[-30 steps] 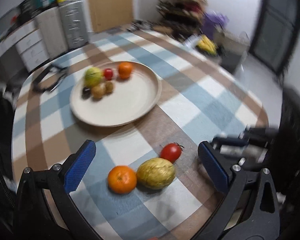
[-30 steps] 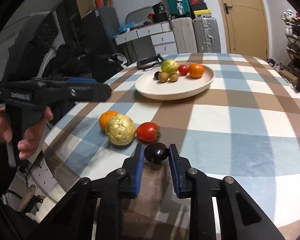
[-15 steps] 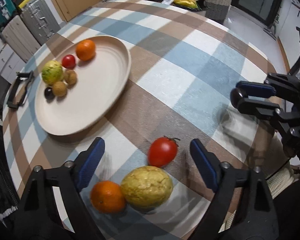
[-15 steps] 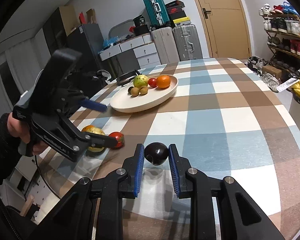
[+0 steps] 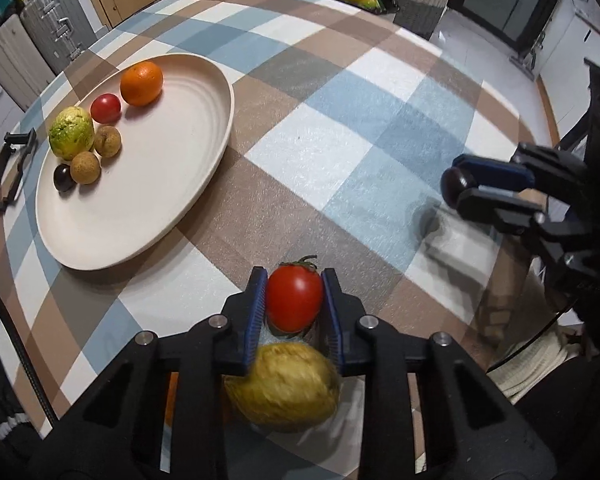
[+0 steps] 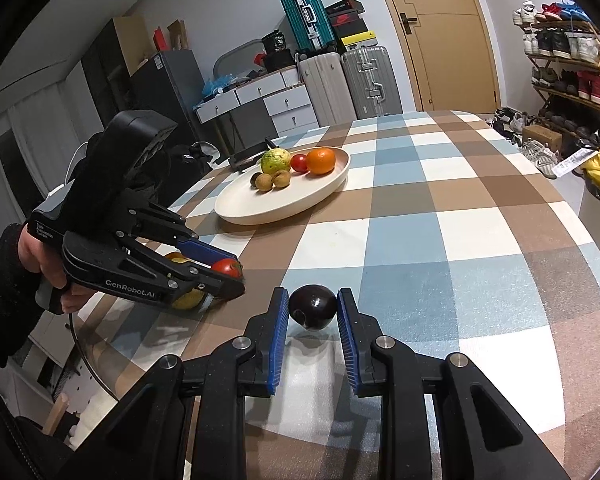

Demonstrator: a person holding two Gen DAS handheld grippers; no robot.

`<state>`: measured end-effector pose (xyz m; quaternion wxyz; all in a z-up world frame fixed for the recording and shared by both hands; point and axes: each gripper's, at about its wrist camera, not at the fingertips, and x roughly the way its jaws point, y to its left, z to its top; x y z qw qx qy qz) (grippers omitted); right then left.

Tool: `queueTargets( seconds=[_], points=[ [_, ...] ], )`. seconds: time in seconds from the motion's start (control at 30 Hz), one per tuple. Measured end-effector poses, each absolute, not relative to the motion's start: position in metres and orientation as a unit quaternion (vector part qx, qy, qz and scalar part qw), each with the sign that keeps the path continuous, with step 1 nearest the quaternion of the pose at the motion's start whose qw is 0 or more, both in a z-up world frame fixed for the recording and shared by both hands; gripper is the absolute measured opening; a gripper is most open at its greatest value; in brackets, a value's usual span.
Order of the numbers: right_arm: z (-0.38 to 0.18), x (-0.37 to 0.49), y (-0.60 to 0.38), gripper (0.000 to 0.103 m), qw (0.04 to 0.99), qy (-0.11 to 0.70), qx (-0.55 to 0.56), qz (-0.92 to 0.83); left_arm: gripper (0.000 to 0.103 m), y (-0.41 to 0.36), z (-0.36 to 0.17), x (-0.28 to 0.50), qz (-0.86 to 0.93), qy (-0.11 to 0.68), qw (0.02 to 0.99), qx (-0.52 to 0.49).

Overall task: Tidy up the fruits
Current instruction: 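Grasp a dark plum with the right tool while the left tool grasps the red tomato, then place the plum and tomato on the cream plate and open both tools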

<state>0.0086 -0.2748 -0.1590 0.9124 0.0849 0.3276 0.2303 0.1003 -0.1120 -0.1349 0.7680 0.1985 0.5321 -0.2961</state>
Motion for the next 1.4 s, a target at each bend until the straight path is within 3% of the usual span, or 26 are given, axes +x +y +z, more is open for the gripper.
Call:
queueTargets(
  seconds=[0.27,0.7,0.97,1.4],
  points=[
    [-0.153,0.015,-0.275,0.025,0.914,0.324,0.09,0.227,0.024,-0.095,-0.097,0.112,-0.3,0.491,0.808,0.128],
    [-0.094,0.083,-0.241,0.025,0.921,0.281,0.073,0.261,0.024,0.012,-0.04,0.165,-0.182,0.402,0.897,-0.031],
    [-0.07,0.147,-0.212,0.025,0.915,0.277,0.08,0.281,0.024,0.049,-0.057,0.195,-0.164,0.404,0.897,-0.065],
    [-0.098,0.229,-0.172,0.025,0.899,0.326,0.073,0.283,0.024,0.047,-0.108,0.226,-0.171,0.431,0.882,-0.08]
  ],
)
